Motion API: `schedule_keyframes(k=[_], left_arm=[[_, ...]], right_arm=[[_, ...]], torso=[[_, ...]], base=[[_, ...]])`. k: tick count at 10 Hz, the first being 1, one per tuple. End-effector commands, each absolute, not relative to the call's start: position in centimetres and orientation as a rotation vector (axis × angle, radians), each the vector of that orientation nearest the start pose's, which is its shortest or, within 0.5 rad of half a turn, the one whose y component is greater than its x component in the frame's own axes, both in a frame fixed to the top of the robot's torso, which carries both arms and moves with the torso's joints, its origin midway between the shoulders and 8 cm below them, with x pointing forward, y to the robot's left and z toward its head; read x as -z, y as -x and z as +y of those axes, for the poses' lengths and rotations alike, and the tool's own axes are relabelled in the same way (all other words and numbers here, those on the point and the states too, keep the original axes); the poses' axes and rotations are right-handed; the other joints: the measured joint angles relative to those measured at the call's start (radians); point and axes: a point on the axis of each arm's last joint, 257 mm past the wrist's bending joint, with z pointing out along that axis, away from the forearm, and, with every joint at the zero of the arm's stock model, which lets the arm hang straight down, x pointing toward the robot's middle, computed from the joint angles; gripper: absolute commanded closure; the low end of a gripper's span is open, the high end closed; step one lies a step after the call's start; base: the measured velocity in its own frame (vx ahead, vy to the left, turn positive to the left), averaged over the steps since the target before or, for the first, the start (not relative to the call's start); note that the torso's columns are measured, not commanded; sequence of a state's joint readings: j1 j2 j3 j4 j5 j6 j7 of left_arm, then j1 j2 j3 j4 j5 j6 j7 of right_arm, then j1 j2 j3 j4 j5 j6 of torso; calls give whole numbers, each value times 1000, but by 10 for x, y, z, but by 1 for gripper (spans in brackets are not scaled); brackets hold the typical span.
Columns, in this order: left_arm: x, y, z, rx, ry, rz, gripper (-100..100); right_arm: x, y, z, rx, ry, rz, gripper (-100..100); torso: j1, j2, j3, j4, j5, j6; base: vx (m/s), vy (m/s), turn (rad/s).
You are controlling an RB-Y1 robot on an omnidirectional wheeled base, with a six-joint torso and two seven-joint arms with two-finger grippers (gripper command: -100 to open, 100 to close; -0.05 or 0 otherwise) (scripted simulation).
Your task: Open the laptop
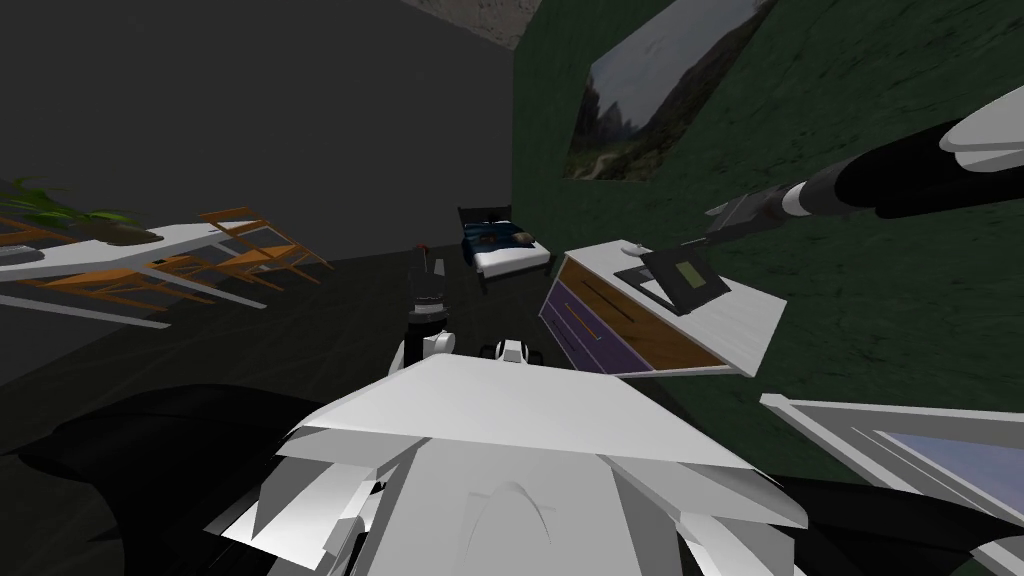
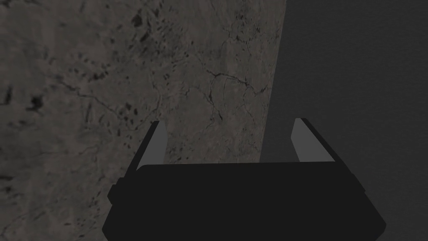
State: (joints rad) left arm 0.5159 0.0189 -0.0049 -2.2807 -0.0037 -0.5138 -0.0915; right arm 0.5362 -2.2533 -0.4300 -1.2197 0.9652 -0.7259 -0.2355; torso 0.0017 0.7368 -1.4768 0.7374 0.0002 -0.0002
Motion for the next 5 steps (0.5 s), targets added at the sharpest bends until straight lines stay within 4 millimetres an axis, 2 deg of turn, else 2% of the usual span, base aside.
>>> schedule_keyframes(k=[1,5], left_arm=[[-22,-341,277,1216,607,651,0],[-22,-341,277,1216,607,651,0]], right_arm=[[-107,-517,-556,838,1318,2005,0],[-107,-517,-556,838,1318,2005,0]], torso=[[0,1,0,0,0,0],[-2,1,1,1,0,0]], base=[[0,0,0],[0,0,0]])
